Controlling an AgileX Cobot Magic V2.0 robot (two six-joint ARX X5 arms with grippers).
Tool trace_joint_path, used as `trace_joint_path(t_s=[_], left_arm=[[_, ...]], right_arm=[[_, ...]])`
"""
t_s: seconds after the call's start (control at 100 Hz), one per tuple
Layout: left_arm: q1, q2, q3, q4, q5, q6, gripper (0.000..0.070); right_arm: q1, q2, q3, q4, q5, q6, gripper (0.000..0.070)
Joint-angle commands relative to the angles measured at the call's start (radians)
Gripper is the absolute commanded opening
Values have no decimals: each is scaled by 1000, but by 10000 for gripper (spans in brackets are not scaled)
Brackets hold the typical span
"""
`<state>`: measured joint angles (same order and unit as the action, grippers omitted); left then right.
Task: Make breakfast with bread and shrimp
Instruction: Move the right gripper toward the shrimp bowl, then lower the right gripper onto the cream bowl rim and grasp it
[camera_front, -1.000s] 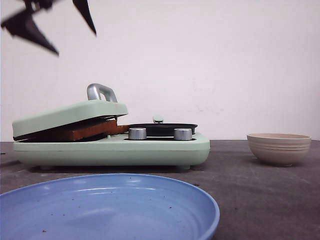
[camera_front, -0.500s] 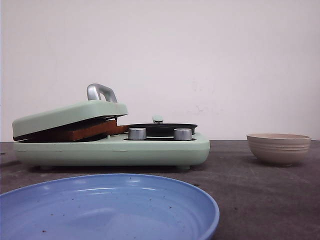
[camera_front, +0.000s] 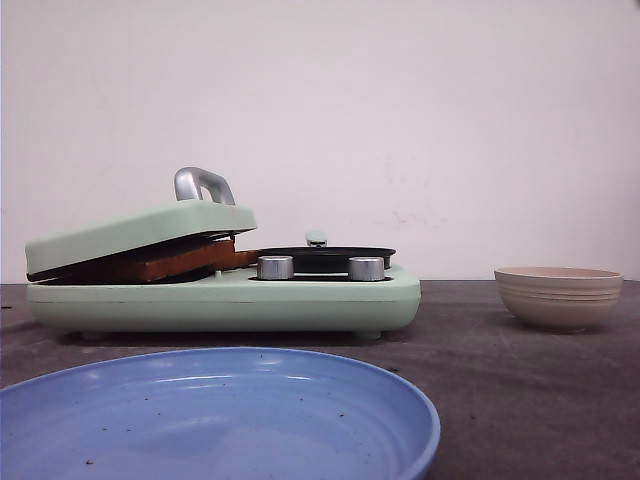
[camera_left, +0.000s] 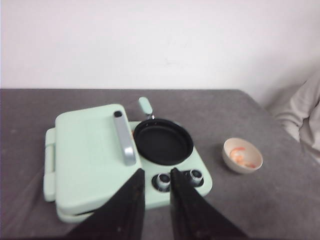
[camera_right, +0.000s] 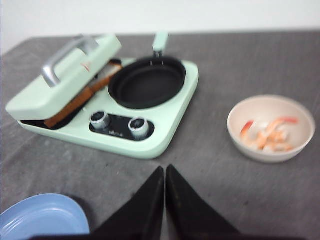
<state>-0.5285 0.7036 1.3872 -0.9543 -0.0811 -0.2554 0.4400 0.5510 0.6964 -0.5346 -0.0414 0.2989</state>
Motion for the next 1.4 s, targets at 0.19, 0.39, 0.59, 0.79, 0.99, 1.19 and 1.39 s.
trace_joint_path(t_s=[0.19, 0.39, 0.59, 0.79, 0.99, 1.19, 1.39], left_arm=[[-6, -33, 14, -18, -6, 45, 10], [-6, -49, 14, 11, -6, 108, 10], [-6, -58, 14, -8, -5, 166, 10], [-6, -58, 14, -8, -5, 166, 10], [-6, -58, 14, -10, -5, 166, 10], [-6, -58, 14, -13, -5, 166, 10], [-6, -58, 14, -25, -5, 165, 10]], right_arm=[[-101, 332, 273, -14, -13, -51, 0], [-279, 599, 467, -51, -21, -134, 0], [-444, 783, 525, -49, -157, -85, 0], [-525, 898, 525, -58, -162, -86, 29], [-536, 983, 525, -46, -169, -85, 295], [-536, 1072, 525, 11, -168, -74, 288], [-536, 1168, 525, 31, -169, -74, 287]])
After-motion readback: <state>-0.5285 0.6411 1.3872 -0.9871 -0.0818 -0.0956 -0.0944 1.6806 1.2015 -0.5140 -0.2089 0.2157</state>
